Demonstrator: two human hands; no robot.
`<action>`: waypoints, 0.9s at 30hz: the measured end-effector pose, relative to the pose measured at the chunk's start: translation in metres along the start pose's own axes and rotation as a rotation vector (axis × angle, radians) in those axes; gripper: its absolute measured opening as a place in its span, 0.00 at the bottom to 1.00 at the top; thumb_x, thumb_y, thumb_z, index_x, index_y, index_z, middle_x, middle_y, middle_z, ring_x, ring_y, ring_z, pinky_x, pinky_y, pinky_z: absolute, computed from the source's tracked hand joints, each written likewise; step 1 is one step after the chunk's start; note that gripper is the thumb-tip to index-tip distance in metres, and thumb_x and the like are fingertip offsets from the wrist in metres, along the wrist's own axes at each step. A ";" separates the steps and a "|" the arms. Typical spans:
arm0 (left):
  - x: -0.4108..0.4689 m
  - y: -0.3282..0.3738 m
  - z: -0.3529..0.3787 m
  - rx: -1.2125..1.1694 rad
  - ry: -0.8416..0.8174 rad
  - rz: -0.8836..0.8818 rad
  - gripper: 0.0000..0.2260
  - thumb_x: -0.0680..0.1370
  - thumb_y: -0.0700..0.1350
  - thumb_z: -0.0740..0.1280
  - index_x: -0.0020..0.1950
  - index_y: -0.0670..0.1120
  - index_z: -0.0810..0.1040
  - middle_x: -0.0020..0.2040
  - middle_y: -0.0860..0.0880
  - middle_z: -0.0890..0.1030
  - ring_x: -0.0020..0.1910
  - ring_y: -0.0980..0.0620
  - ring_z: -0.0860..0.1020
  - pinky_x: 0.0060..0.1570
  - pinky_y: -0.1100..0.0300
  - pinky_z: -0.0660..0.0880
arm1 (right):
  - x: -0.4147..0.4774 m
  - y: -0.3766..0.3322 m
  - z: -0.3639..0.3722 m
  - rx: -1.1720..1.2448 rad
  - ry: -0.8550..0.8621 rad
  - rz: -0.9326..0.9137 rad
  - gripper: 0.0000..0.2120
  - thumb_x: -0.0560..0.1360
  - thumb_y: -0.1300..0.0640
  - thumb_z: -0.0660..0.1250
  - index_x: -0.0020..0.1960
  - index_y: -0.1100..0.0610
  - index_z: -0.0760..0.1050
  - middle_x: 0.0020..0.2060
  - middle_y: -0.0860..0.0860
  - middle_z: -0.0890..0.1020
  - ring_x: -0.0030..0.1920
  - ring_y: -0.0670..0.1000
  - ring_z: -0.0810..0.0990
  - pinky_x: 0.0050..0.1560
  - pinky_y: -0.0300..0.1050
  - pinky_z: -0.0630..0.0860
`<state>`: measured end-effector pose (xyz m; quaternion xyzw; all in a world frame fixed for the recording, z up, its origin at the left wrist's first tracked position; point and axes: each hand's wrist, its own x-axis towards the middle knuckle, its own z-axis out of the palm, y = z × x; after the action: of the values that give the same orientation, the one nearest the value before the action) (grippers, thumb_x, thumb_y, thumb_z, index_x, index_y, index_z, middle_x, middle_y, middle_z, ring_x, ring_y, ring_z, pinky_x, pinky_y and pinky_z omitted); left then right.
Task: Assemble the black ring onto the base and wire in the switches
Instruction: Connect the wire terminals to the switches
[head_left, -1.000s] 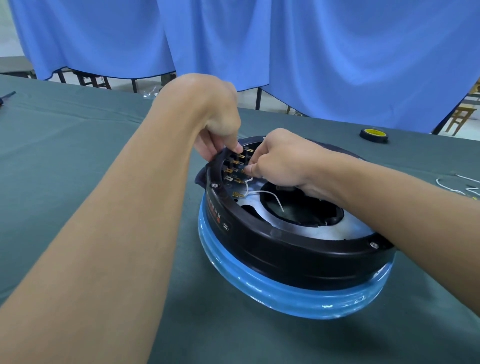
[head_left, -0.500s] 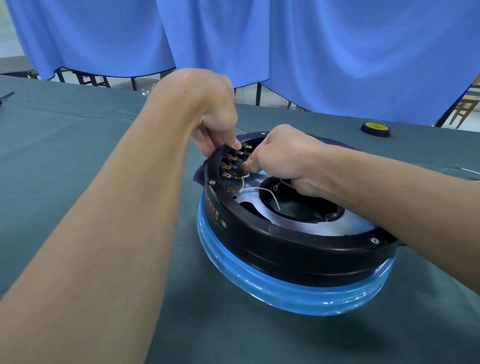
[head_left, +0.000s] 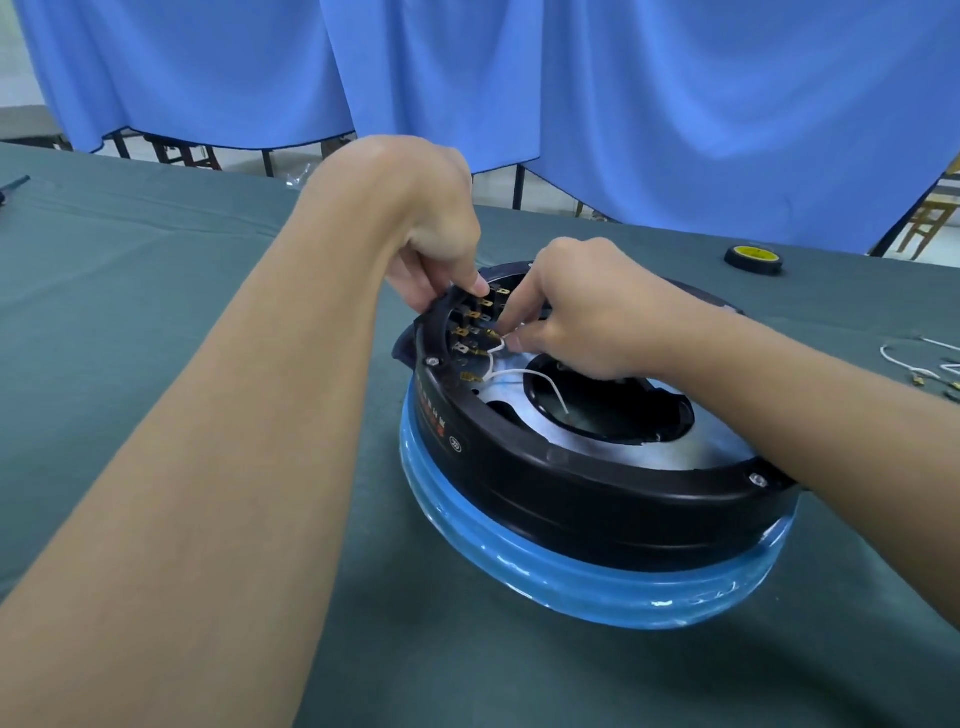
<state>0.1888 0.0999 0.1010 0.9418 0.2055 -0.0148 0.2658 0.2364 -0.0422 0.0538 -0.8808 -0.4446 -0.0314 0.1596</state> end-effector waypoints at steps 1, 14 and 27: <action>0.000 0.000 0.000 -0.001 0.000 0.000 0.09 0.72 0.41 0.76 0.49 0.37 0.84 0.34 0.43 0.85 0.41 0.43 0.86 0.55 0.50 0.80 | 0.001 0.002 0.001 -0.027 0.004 -0.029 0.06 0.73 0.56 0.72 0.49 0.49 0.85 0.34 0.38 0.75 0.41 0.46 0.73 0.41 0.38 0.67; 0.002 -0.003 0.001 -0.014 0.018 0.025 0.09 0.72 0.40 0.76 0.49 0.37 0.84 0.34 0.43 0.85 0.39 0.45 0.85 0.54 0.50 0.81 | -0.003 0.000 0.003 -0.323 0.040 -0.183 0.07 0.77 0.56 0.64 0.48 0.47 0.81 0.47 0.44 0.73 0.53 0.54 0.74 0.40 0.47 0.68; 0.005 -0.008 0.001 -0.069 0.011 0.043 0.08 0.71 0.39 0.76 0.48 0.36 0.84 0.35 0.42 0.85 0.37 0.46 0.86 0.52 0.51 0.81 | 0.000 -0.002 0.008 -0.289 0.083 -0.127 0.09 0.75 0.55 0.64 0.48 0.44 0.81 0.50 0.46 0.77 0.53 0.56 0.75 0.36 0.44 0.60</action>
<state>0.1902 0.1067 0.0953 0.9363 0.1869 0.0032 0.2974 0.2337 -0.0387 0.0470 -0.8628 -0.4831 -0.1414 0.0470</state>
